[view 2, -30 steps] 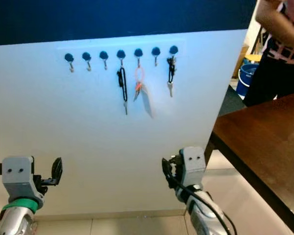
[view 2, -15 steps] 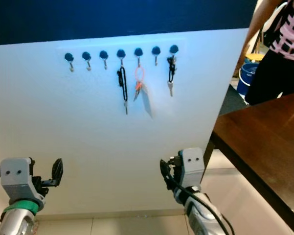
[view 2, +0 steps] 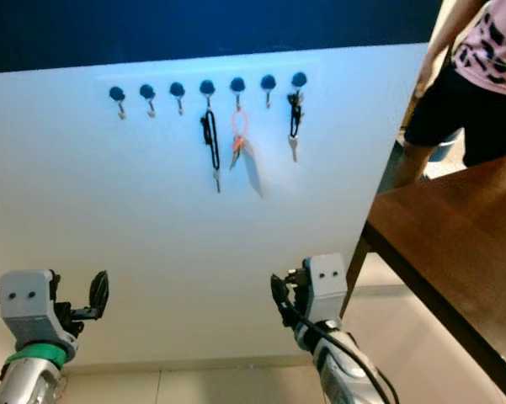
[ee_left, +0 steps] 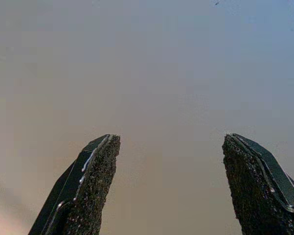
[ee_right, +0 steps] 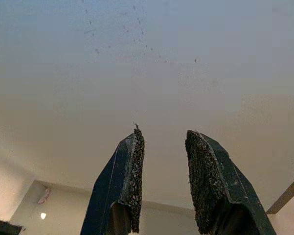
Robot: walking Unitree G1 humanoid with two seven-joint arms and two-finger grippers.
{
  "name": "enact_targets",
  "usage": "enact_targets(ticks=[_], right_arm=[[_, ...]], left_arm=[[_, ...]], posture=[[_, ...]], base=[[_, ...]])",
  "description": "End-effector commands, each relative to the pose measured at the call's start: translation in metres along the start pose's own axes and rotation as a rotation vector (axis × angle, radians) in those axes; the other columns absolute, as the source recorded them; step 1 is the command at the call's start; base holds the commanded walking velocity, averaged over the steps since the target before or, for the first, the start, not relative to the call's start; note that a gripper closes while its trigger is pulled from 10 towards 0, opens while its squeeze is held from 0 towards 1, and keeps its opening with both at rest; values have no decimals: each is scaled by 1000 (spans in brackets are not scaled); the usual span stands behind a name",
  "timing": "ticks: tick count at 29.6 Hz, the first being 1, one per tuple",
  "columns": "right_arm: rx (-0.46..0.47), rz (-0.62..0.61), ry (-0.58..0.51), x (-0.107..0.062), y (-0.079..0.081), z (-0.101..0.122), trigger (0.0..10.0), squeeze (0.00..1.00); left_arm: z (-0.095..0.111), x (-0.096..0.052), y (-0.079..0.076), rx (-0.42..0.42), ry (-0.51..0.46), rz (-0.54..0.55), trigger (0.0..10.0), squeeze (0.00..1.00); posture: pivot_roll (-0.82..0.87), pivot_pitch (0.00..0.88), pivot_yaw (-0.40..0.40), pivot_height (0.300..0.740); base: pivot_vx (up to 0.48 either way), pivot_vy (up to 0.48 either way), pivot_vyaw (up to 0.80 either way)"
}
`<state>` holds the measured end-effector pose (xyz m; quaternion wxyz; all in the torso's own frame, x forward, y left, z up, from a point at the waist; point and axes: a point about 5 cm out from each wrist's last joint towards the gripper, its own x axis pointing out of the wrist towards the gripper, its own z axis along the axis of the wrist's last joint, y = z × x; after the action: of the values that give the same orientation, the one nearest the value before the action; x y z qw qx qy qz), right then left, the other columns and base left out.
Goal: Hang keys on a hook
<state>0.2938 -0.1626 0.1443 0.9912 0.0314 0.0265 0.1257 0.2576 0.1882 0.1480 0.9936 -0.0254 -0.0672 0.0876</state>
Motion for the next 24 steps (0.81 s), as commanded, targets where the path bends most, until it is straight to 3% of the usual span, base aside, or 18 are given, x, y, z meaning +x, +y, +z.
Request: enact_targets(ticks=[1, 7, 12, 24], right_arm=[[10, 5, 19, -2, 3, -4, 10000, 0], [-17, 17, 20, -2, 4, -4, 10000, 0], [-13, 13, 14, -3, 5, -4, 10000, 0], [31, 3, 14, -2, 6, -5, 10000, 0]], left_arm=[[-3, -3, 5, 0, 18, 13, 10000, 0], [-2, -3, 5, 0, 18, 11, 10000, 0], [-2, -3, 6, 2, 20, 10, 10000, 0], [-1, -3, 8, 10, 21, 6, 10000, 0]], posture=[[-214, 120, 172, 740], [-210, 121, 175, 740], [-207, 122, 178, 740], [-197, 120, 186, 740]], base=[[-375, 0, 0], [-375, 0, 0], [-376, 0, 780], [-376, 0, 0]])
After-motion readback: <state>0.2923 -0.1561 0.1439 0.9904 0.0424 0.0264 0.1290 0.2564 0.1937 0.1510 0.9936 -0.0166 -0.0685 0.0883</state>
